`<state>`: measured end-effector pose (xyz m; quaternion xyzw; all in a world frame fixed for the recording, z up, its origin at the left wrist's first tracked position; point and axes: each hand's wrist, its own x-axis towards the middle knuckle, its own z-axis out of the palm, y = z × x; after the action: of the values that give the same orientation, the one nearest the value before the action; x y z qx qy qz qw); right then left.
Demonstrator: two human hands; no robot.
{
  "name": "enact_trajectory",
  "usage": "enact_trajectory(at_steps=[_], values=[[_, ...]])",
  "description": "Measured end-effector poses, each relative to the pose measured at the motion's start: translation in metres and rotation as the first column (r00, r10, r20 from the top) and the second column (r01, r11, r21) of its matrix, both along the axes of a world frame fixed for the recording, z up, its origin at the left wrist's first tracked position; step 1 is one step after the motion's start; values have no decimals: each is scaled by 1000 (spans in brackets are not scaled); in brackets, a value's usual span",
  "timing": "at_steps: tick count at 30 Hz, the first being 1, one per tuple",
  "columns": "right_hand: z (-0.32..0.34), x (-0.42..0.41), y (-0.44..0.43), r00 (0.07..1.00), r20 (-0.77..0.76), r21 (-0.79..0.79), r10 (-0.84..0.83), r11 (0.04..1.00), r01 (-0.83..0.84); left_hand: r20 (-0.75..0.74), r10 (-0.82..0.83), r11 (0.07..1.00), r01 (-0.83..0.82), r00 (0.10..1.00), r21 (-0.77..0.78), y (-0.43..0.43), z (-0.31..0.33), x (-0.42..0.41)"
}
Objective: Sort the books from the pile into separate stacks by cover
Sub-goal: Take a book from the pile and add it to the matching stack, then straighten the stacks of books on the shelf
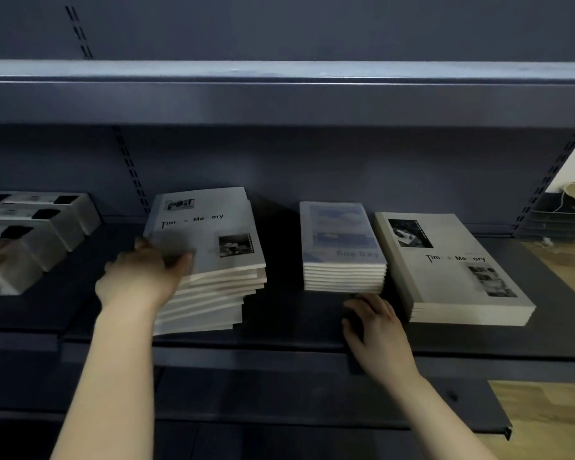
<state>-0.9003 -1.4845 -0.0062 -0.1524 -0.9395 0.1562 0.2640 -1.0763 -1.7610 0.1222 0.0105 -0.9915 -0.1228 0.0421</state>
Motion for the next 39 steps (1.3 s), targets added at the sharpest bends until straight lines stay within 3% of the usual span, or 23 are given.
enact_trajectory(at_steps=[5,10,12,14,16,19,22,25,27,29,31,33,36,39], values=[[-2,-1,-1,999,28,26,-18,1000,17,-36,15,1000,-15,999,-2,-3,-2,-10],[-2,1,-2,999,30,43,-10,999,9,-82,-3,941,30,997,338,-5,2,-8],[-2,1,-1,999,33,35,-1,999,0,-117,-10,829,74,993,555,0,1,-1],[-1,1,1,999,48,16,14,1000,-15,-132,-11,627,110,991,771,6,0,9],[0,2,5,997,71,-10,37,999,-37,-169,-1,487,148,986,861,13,-1,21],[6,3,11,987,126,-81,98,993,-88,-294,4,424,265,956,866,25,-3,41],[24,7,15,983,115,-284,142,953,-104,-414,-22,372,392,910,841,44,-7,59],[44,12,18,989,49,-432,141,896,-106,-431,-54,225,431,901,874,67,-14,74],[54,17,19,991,-48,-572,125,810,-130,-408,-82,117,415,909,902,85,-19,84],[66,22,20,982,-172,-724,81,665,-182,-389,-116,61,397,914,916,105,-22,94],[78,30,25,958,-285,-748,19,621,-235,-375,-164,27,384,912,923,125,-26,103],[89,40,35,933,-356,-714,-42,657,-243,-360,-207,-10,366,910,930,145,-29,114],[92,52,58,937,-345,-688,-59,694,-210,-338,-280,-63,334,899,940,169,-36,130],[91,63,79,933,-348,-732,-89,648,-211,-335,-361,-107,318,870,942,191,-41,143]])
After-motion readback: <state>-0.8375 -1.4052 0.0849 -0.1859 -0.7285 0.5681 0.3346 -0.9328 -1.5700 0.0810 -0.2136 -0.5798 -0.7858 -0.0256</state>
